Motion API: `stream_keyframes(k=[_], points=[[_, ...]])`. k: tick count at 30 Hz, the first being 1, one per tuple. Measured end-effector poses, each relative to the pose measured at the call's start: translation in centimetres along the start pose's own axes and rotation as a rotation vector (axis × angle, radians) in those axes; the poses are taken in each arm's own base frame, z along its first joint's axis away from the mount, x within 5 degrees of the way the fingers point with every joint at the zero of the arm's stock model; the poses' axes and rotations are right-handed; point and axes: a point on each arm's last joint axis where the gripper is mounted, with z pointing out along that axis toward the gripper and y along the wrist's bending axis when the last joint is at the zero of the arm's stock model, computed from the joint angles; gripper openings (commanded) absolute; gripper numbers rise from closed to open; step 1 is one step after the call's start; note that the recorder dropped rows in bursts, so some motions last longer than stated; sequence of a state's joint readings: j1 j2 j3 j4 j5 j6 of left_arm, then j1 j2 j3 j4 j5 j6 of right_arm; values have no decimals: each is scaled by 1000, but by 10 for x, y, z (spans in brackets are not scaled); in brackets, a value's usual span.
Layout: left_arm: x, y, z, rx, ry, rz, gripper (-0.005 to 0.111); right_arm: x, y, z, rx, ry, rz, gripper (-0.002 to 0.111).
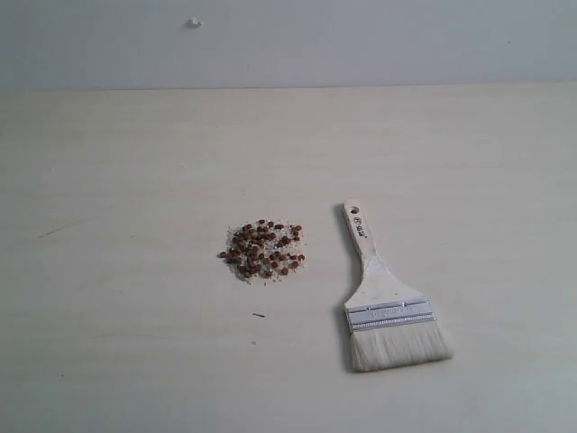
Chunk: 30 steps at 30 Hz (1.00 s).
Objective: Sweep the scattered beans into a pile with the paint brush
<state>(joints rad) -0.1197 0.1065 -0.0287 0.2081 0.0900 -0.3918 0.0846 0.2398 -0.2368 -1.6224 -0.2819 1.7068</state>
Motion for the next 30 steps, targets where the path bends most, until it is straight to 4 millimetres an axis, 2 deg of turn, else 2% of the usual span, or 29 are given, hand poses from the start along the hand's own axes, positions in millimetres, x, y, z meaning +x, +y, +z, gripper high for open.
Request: stream_keyframes(k=[6, 10, 13, 16, 17, 18, 19, 21, 22, 24, 30], points=[[0, 0, 0, 0, 0, 0, 0, 1, 0, -19, 90, -115, -50, 0], [0, 0, 0, 0, 0, 0, 0, 1, 1, -22, 89, -131, -58, 0], [0, 0, 0, 0, 0, 0, 0, 7, 1, -21, 81, -110, -52, 0], [0, 0, 0, 0, 0, 0, 0, 22, -7, -18, 131, -113, 47, 0], [0, 0, 0, 0, 0, 0, 0, 28, -17, -19, 226, -146, 159, 0], [0, 0, 0, 0, 0, 0, 0, 33, -24, -21, 300, -135, 207, 0], [0, 0, 0, 0, 0, 0, 0, 45, -32, -23, 412, -27, 210, 0], [0, 0, 0, 0, 0, 0, 0, 60, -31, -24, 407, 137, 86, 0], [0, 0, 0, 0, 0, 0, 0, 63, -30, -24, 390, 166, 48, 0], [0, 0, 0, 0, 0, 0, 0, 69, -28, -27, 361, 180, -21, 0], [0, 0, 0, 0, 0, 0, 0, 83, -30, -28, 384, 223, 18, 0]])
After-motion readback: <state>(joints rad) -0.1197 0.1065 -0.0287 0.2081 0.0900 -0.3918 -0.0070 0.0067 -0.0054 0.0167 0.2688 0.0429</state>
